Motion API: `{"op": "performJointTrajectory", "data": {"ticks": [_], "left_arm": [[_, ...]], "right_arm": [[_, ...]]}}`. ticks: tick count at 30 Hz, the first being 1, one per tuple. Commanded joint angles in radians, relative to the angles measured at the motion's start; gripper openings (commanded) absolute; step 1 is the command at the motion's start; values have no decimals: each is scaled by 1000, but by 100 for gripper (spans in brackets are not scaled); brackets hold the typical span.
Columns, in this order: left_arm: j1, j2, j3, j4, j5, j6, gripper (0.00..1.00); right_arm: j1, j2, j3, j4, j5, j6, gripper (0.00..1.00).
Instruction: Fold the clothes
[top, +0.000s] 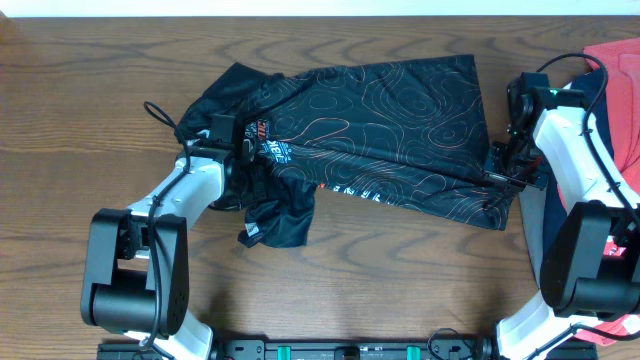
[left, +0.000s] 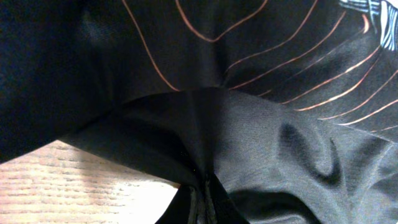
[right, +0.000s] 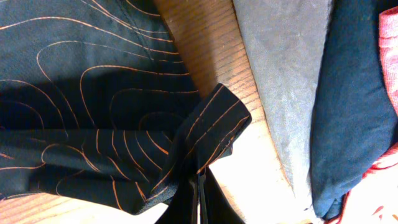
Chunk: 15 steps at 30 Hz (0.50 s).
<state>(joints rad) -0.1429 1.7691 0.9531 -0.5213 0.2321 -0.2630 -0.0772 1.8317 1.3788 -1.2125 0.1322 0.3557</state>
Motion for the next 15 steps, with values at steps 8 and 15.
{"op": "performJointTrajectory", "data": {"ticks": [8,15], "left_arm": [[59,-121,80,-288,-4,54,6],[174,-365,203,-547,78,109,6]], "right_arm": [[-3,-8,-1,-44,21,3,1],[-34,-64,-1,-74,14,11,1]]}}
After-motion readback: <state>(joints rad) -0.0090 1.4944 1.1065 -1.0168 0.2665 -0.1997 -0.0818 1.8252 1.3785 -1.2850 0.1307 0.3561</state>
